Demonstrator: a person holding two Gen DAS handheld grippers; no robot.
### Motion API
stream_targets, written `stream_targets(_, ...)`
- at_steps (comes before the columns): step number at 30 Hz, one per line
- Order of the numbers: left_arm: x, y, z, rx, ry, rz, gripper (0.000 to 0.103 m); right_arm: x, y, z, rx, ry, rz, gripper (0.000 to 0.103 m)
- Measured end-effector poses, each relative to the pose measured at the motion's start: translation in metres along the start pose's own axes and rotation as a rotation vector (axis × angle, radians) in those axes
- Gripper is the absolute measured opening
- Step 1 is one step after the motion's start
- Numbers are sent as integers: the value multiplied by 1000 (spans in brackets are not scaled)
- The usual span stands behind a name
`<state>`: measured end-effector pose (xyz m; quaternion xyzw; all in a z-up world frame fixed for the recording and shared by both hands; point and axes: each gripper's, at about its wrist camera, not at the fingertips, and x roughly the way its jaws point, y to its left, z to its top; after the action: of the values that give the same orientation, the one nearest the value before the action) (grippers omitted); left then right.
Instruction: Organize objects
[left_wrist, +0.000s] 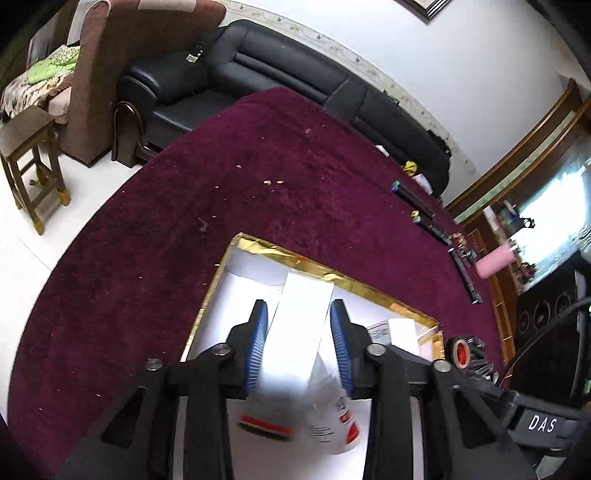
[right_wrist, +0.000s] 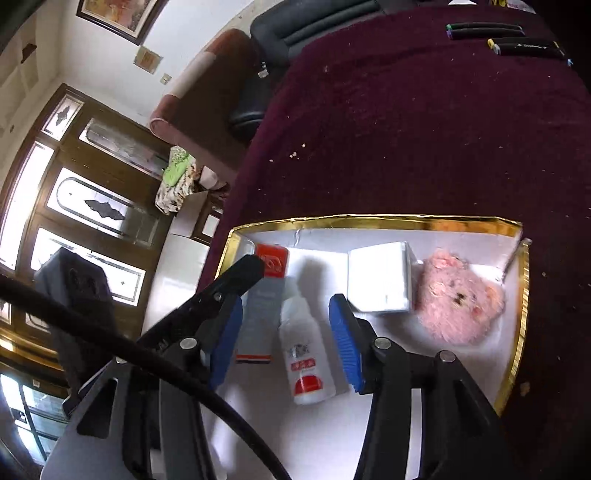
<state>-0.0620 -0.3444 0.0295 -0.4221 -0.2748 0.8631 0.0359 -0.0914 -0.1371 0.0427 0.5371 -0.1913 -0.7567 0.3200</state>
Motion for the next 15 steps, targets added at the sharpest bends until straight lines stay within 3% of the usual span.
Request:
stream_targets(5, -10, 0, -3, -24, -5, -1, 32, -50, 14, -10, -100, -92, -7, 49)
stream_targets(10, -32, -18, -19, 7, -21, 26, 32, -115, 22, -39, -239, -200, -98, 48)
stream_targets(14, -53, -58, -40, 86, -29, -13, 32, -186, 34, -79, -401, -424, -304, 49)
stream_targets(15, -58, -68, -45, 110, -31, -26, 32, -204, 38, -93, -432, -511, -376, 58)
